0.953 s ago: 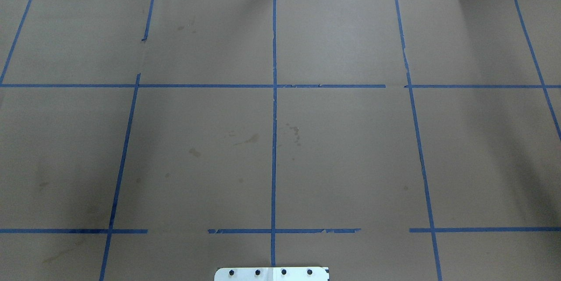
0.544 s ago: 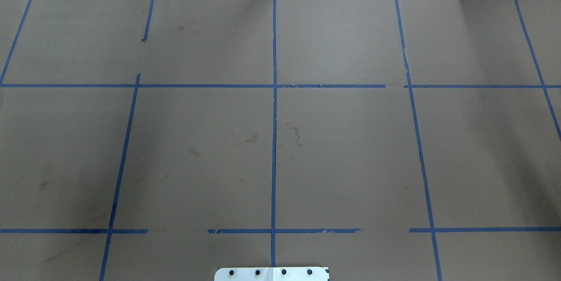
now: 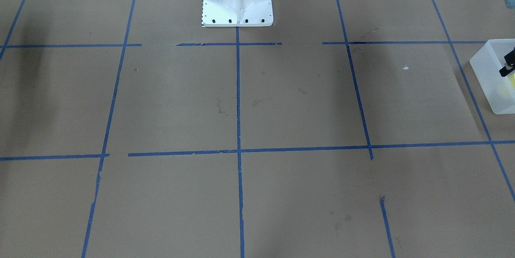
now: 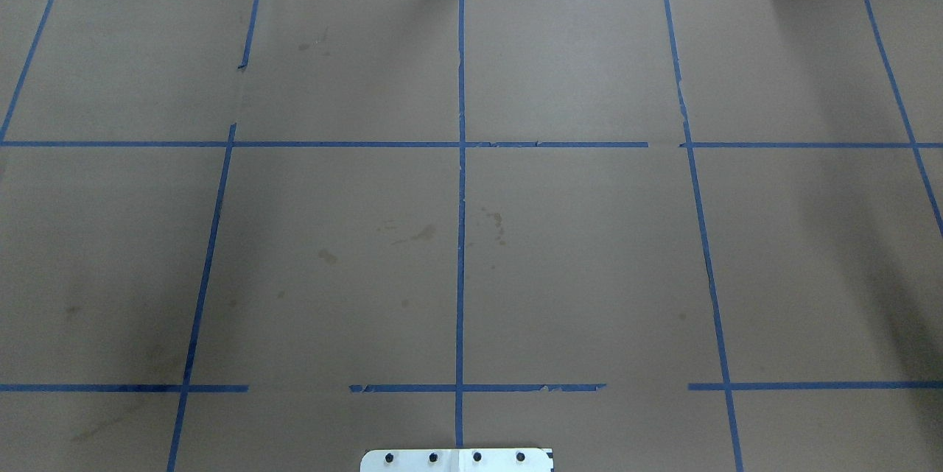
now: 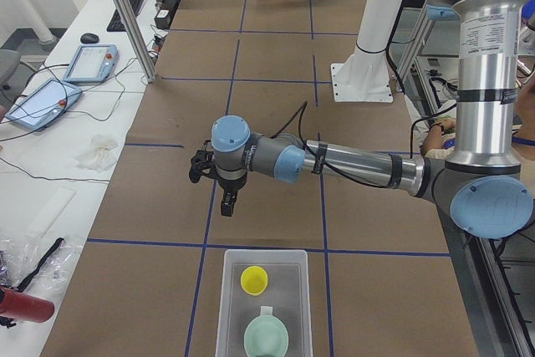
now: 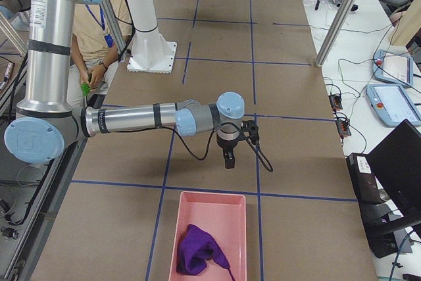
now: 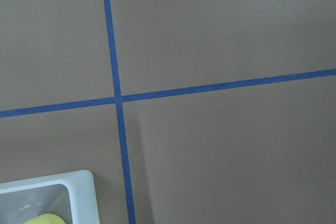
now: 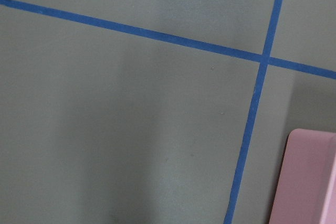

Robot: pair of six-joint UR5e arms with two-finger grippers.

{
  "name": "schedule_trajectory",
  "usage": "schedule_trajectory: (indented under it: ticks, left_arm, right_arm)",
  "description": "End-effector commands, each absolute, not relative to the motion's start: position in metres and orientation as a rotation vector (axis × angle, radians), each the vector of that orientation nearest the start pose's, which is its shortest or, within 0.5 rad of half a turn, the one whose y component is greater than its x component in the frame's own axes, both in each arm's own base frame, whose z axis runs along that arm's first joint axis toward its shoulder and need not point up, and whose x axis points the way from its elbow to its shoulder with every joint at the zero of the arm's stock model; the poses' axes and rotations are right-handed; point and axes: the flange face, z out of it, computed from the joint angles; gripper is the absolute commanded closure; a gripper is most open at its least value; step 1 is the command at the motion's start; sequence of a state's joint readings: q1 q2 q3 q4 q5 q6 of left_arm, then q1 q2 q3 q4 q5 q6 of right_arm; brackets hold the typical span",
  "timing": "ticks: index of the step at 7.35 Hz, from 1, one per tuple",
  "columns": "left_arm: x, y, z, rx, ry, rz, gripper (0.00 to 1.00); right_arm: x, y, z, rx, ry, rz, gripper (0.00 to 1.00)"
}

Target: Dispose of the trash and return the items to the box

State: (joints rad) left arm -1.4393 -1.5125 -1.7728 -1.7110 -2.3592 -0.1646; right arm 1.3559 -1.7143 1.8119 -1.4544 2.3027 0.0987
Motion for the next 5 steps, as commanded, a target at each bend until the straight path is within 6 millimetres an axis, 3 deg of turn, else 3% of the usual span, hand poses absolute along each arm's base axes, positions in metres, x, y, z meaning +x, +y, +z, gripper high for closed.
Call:
schedule_trajectory:
  ticks: [1, 3, 5]
  left_arm:
    - [0.001, -0.483, 0.573, 0.146, 0.809, 0.078, 0.00]
    - [0.000, -0.482, 0.575, 0.141, 0.807, 0.074, 0.00]
    - [0.000, -0.481, 0.575, 0.132, 0.804, 0.073, 0.00]
  right_arm:
    - [-0.015, -0.448, 0.600, 0.094, -0.755, -0.156, 0.00]
    - [0.006, -0.456, 0.589, 0.118, -0.760, -0.111, 0.00]
    - [0.009, -0.454, 0.591, 0.113, -0.763, -0.101, 0.00]
